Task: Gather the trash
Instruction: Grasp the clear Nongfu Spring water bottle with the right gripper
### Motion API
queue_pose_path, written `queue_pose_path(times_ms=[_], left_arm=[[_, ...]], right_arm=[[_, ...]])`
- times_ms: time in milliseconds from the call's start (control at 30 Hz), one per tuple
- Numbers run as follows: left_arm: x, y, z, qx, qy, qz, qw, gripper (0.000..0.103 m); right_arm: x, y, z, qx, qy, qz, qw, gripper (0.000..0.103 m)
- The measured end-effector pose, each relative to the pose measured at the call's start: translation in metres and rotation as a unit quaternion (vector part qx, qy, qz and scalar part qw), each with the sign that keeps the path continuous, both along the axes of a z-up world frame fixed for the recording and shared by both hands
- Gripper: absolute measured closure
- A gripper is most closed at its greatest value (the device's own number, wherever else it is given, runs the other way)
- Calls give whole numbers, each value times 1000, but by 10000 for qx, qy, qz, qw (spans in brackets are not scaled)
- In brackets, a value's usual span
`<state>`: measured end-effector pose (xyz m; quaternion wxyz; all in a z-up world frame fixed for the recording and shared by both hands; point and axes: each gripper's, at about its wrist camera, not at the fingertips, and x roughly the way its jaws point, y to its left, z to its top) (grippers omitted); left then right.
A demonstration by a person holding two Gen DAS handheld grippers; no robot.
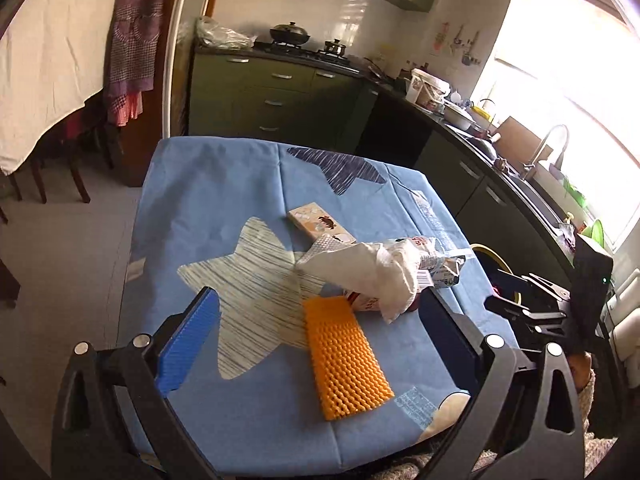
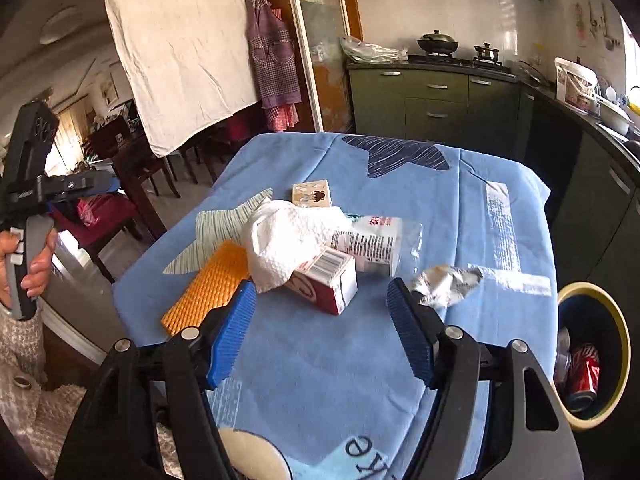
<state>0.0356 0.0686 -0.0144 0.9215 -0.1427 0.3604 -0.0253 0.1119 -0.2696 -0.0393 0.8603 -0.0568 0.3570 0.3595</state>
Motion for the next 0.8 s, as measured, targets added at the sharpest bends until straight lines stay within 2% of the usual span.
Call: queue_pose_path(times_ms=[67,133,233,267,333,433,500,533,633,800], left_arm=[[-4,6,-4,-72,28,37,10000,8],[-6,11,-7,-83,48,65,9999,8],[-7,16,-10,-45,73,58,9999,8],[-7,17,-11,-35,75,75,9999,8],[-5,20,-13,-19,104,94,9999,8],[-2,26,-17,-34,178,145,9997,8],[1,29,-19,-45,221,185,9996,8],[2,30,-20,-44,228,215,9995,8],[5,35,-22,-85,260,342,9990,8],[6,42,-22,-111,306,549,9980,8]], right_arm=[[26,10,-2,-157,54,-204,9997,46],[57,5,-6,-250,230,-471,9983,46],[105,-9,-18,-128,924,-458,9946,46],[114,-7,-19,-242,968,-226,9948,46],[119,2,-14,-655,546,422,9955,42],[121,13,-13,-1344,215,1232,9830,38],[121,20,-15,-1702,131,1757,9695,36],[119,25,-18,-1932,40,1999,9606,31],[110,42,-30,-2704,-380,2687,9237,29],[117,68,-48,-3292,-247,3569,8739,29]])
